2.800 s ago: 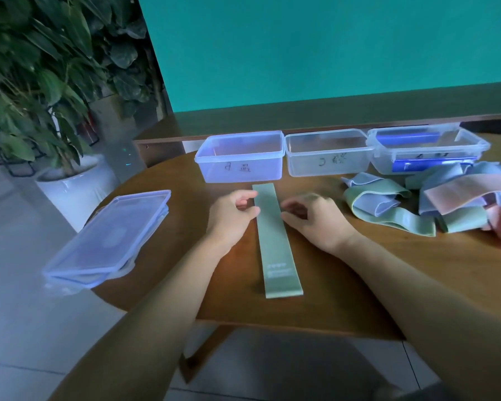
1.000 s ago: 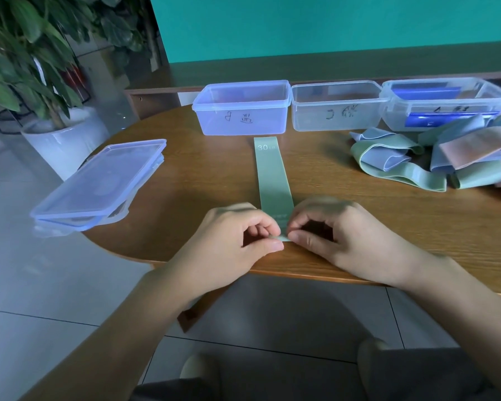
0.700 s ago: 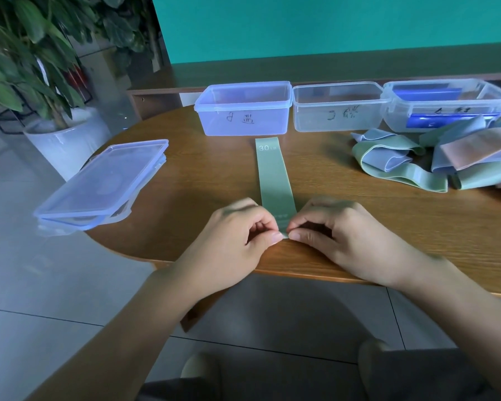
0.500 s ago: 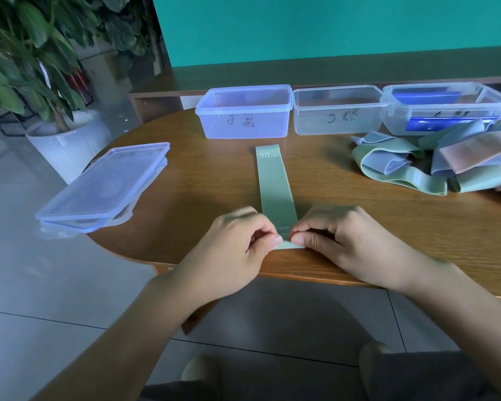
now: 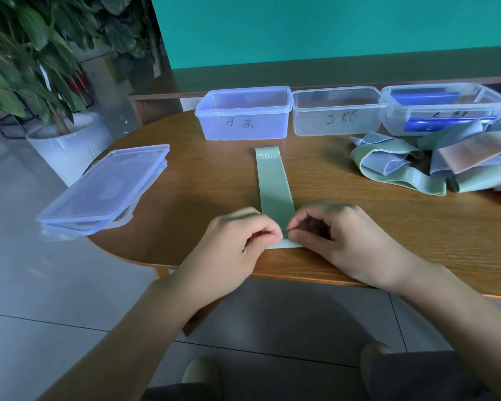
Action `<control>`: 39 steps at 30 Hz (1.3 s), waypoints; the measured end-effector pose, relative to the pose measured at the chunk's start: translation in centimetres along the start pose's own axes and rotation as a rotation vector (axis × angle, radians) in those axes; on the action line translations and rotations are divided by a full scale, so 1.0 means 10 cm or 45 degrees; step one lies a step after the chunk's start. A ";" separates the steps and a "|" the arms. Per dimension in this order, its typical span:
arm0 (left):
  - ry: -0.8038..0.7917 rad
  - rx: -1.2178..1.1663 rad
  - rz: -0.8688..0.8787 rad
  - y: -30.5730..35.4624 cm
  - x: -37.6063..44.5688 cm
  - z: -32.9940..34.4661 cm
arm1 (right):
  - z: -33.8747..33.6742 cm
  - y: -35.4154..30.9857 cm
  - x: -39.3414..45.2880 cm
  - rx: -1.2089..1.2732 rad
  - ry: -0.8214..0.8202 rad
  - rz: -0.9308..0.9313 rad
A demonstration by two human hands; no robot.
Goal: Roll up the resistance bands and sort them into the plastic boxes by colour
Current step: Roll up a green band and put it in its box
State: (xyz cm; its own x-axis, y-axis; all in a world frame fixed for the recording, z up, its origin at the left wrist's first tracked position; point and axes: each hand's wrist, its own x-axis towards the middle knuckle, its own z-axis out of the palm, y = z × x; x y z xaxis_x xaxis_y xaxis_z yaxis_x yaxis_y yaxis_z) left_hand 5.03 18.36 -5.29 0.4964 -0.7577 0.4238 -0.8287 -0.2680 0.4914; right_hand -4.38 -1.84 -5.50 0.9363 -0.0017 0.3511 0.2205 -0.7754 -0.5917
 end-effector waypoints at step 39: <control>0.103 0.177 -0.195 -0.03 0.07 0.11 | 0.01 0.12 0.07 -0.129 0.030 -0.124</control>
State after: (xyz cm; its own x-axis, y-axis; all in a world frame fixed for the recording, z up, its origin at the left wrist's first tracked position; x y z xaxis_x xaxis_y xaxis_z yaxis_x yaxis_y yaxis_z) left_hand 5.33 17.23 -5.92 0.6336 -0.6532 0.4146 -0.7670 -0.4600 0.4473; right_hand -3.39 -2.76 -6.03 0.9050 0.0628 0.4207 0.2801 -0.8324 -0.4782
